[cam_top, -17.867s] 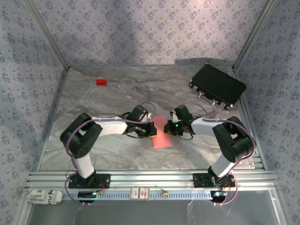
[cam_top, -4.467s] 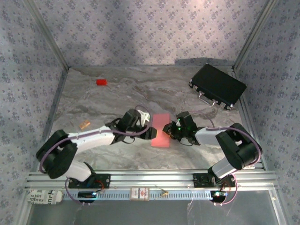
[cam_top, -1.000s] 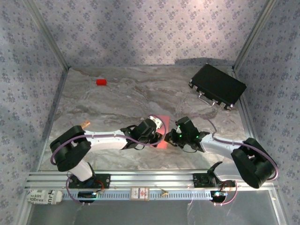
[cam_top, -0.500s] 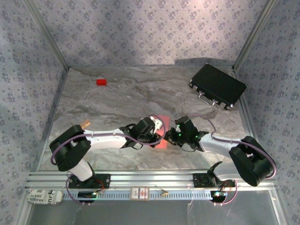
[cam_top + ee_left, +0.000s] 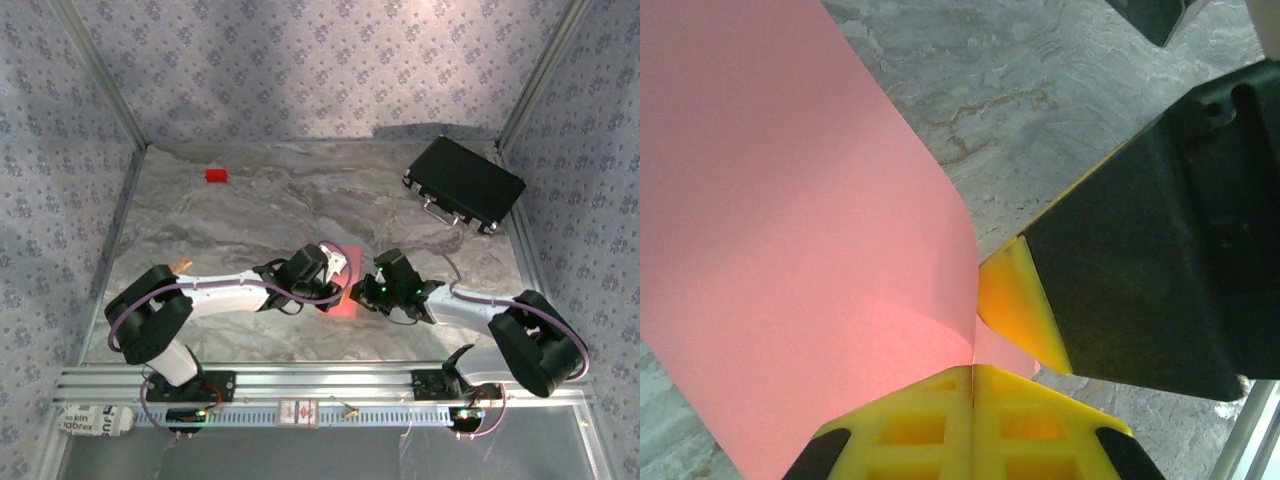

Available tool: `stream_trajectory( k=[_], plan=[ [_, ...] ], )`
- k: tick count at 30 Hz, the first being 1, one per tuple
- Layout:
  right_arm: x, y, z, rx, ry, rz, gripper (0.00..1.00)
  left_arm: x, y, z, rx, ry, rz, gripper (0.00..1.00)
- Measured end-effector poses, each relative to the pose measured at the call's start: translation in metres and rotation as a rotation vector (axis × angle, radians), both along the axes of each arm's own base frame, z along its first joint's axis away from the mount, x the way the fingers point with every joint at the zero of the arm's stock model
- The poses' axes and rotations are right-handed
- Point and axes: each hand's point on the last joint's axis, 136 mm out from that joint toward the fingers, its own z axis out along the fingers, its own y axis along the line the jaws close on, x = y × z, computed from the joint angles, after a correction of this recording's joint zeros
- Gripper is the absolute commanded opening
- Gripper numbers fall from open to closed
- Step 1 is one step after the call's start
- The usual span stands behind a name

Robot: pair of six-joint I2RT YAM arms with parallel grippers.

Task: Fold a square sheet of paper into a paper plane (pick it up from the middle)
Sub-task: Fold the triangle a second time at the center of the table.

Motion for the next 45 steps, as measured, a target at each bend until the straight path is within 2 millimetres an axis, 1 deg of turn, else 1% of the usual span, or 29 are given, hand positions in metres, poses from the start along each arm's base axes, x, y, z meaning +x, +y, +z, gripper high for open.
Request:
stream_trajectory(
  k=[8, 13, 17, 22, 27, 34, 38, 42, 45],
  plan=[
    [-0.01, 0.006, -0.004, -0.024, 0.005, 0.02, 0.08, -0.001, -0.001, 0.0, -0.004, 0.006, -0.006, 0.0],
    [-0.014, 0.002, -0.021, -0.069, 0.048, 0.02, 0.06, -0.001, 0.0, -0.001, -0.001, 0.009, -0.006, 0.0],
    [-0.012, 0.0, -0.022, -0.087, 0.05, 0.02, 0.06, -0.001, -0.001, -0.005, 0.004, 0.016, -0.002, 0.0],
    [-0.006, -0.01, -0.023, -0.115, 0.05, 0.018, 0.07, 0.001, -0.003, -0.009, -0.007, 0.042, 0.028, 0.0],
    [0.0, -0.02, -0.023, -0.132, 0.051, 0.028, 0.08, 0.005, -0.009, -0.008, -0.041, 0.056, 0.06, 0.0],
    [0.005, -0.032, -0.022, -0.157, 0.06, 0.04, 0.1, 0.01, -0.015, -0.012, -0.067, 0.082, 0.105, 0.0],
    [0.004, -0.028, -0.018, -0.133, 0.053, 0.049, 0.11, 0.012, -0.015, -0.012, -0.072, 0.079, 0.12, 0.01],
    [0.007, -0.015, -0.008, -0.088, 0.02, 0.054, 0.11, 0.014, -0.015, -0.011, -0.075, 0.074, 0.129, 0.02],
    [0.007, -0.006, -0.004, -0.064, 0.008, 0.056, 0.11, 0.015, -0.015, -0.011, -0.076, 0.073, 0.13, 0.04]
  ],
)
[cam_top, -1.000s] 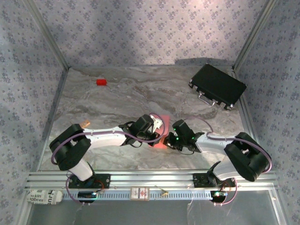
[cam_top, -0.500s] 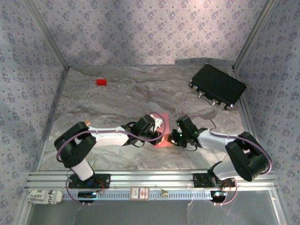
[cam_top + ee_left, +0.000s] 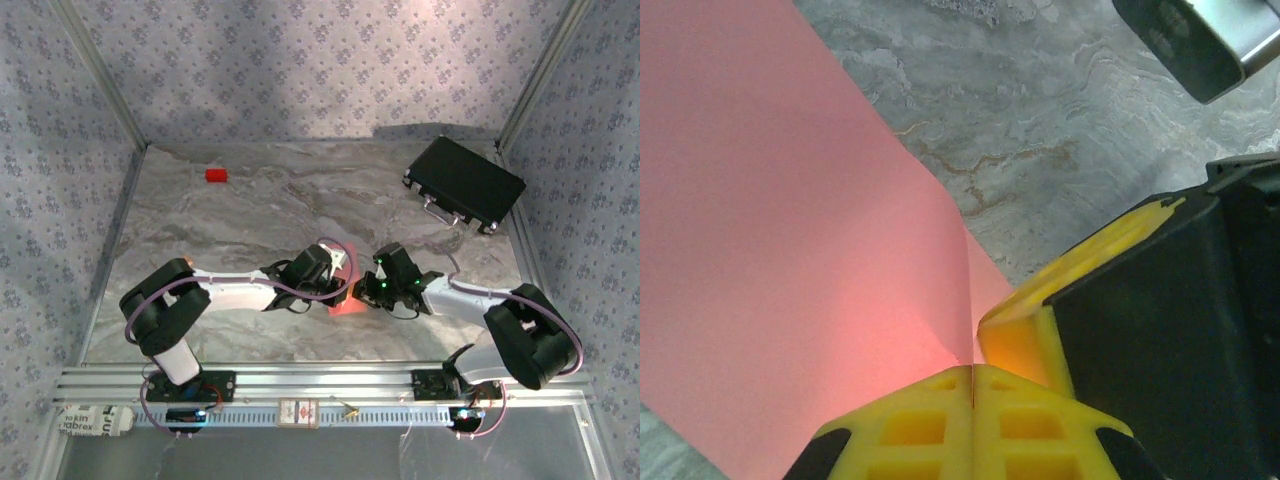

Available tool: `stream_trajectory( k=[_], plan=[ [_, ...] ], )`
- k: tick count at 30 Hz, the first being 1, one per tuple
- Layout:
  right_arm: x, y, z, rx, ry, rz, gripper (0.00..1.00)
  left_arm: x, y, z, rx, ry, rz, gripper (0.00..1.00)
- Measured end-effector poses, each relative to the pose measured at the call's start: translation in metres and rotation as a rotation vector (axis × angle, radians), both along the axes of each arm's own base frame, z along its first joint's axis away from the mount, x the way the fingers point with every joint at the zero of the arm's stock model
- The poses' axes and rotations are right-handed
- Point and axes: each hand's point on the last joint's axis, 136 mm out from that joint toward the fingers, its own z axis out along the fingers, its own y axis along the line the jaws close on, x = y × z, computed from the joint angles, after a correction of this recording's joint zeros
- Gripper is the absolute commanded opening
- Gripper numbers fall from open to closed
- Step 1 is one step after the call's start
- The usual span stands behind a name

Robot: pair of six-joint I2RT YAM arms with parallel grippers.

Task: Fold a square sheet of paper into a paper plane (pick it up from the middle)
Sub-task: Fold the triangle a second time at the center of the table.

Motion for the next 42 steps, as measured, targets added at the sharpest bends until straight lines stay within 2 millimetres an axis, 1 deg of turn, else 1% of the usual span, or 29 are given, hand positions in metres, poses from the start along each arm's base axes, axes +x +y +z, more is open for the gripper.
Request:
stream_trajectory(
  k=[3, 6, 9, 17, 19, 22, 29, 37, 42],
  plan=[
    [0.0, 0.003, -0.005, 0.0, 0.009, 0.001, 0.09, 0.0, 0.0, 0.0, 0.0, 0.0, 0.0, 0.07],
    [-0.002, 0.001, -0.015, -0.021, 0.038, -0.012, 0.09, 0.0, 0.0, 0.0, 0.002, -0.005, -0.006, 0.09],
    [-0.003, -0.001, -0.018, -0.028, 0.046, -0.017, 0.08, 0.0, 0.0, -0.001, 0.007, -0.011, -0.014, 0.1],
    [-0.002, -0.003, -0.018, -0.028, 0.047, -0.024, 0.08, 0.004, 0.003, 0.0, 0.008, -0.02, -0.021, 0.08],
    [-0.001, -0.004, -0.018, -0.028, 0.047, -0.025, 0.08, 0.005, 0.004, 0.0, 0.007, -0.019, -0.025, 0.05],
    [-0.001, -0.004, -0.018, -0.029, 0.047, -0.028, 0.08, 0.005, 0.004, 0.0, 0.006, -0.023, -0.033, 0.03],
    [-0.001, -0.005, -0.019, -0.033, 0.044, -0.024, 0.08, 0.007, 0.007, -0.002, 0.02, -0.032, -0.041, 0.02],
    [0.0, -0.006, -0.019, -0.037, 0.039, -0.017, 0.07, 0.014, 0.015, -0.014, 0.073, -0.038, -0.032, 0.03],
    [0.0, -0.006, -0.019, -0.038, 0.037, -0.014, 0.07, 0.019, 0.019, -0.017, 0.105, -0.059, -0.027, 0.03]
  ],
)
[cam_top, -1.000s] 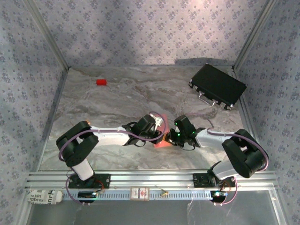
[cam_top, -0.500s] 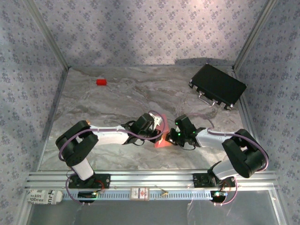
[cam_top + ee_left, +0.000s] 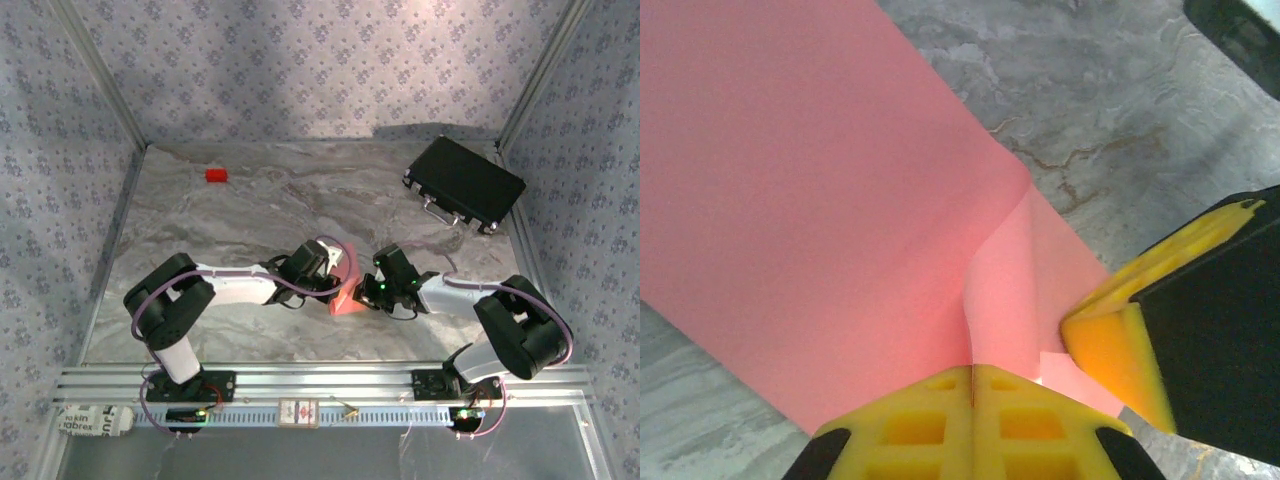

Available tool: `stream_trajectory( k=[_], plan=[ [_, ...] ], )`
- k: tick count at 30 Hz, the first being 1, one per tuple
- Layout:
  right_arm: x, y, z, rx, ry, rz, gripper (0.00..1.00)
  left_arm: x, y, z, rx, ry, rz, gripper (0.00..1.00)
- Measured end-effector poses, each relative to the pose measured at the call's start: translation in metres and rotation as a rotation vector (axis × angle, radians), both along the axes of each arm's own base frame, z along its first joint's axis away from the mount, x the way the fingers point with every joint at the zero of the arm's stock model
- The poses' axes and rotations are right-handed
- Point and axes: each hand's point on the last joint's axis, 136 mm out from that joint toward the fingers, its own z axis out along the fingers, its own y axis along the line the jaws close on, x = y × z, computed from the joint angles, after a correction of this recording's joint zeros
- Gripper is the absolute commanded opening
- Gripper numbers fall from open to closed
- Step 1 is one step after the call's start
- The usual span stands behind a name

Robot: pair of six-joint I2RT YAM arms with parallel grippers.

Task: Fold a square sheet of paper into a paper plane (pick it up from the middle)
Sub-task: Fold the triangle a second time at the center of the table.

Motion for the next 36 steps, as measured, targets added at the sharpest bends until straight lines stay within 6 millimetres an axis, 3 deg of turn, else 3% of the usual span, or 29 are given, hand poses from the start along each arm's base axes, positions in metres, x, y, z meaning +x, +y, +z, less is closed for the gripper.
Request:
stream_trajectory(
  k=[36],
  plan=[
    [-0.002, -0.005, 0.0, -0.017, 0.008, -0.004, 0.08, 0.013, 0.01, -0.011, 0.096, -0.052, 0.011, 0.04]
  ],
)
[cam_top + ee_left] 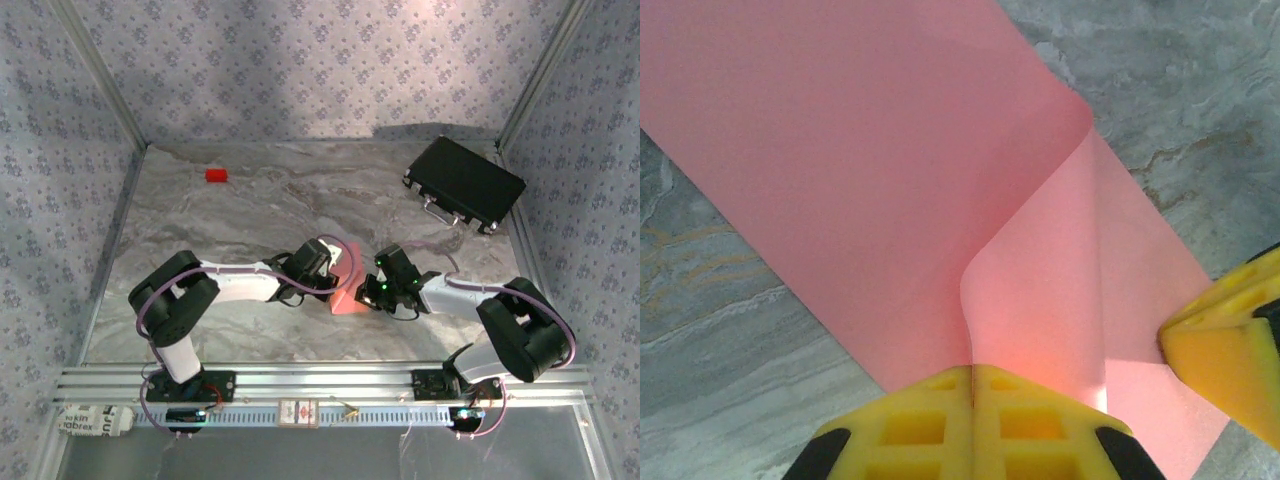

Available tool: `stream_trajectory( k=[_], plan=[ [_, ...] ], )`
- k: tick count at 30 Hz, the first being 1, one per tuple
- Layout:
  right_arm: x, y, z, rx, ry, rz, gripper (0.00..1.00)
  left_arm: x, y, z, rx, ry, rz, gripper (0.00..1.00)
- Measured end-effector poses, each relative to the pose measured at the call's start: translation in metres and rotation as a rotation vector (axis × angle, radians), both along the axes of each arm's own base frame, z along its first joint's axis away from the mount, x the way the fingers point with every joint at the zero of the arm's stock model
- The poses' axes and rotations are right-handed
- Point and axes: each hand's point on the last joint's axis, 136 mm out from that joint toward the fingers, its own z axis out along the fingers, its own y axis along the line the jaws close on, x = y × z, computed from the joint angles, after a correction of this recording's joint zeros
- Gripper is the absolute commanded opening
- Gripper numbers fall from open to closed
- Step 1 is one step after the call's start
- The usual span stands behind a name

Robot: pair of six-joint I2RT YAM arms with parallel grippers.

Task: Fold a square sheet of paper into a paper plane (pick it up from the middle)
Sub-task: Fold the triangle a second time at the center of the table.

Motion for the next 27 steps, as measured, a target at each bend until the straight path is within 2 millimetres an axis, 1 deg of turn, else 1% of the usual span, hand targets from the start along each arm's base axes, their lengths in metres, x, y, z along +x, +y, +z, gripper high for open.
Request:
stream_trajectory(
  k=[7, 17, 27],
  plan=[
    [0.0, 0.0, 0.0, -0.001, -0.001, 0.002, 0.08, -0.001, -0.003, -0.003, 0.0, 0.009, -0.015, 0.05],
    [0.002, -0.002, 0.0, -0.003, -0.004, 0.0, 0.08, 0.002, -0.011, 0.002, -0.015, 0.0, -0.036, 0.05],
    [0.002, -0.002, 0.0, -0.004, -0.006, 0.003, 0.08, 0.001, -0.01, -0.005, 0.001, 0.012, -0.036, 0.05]
  ],
)
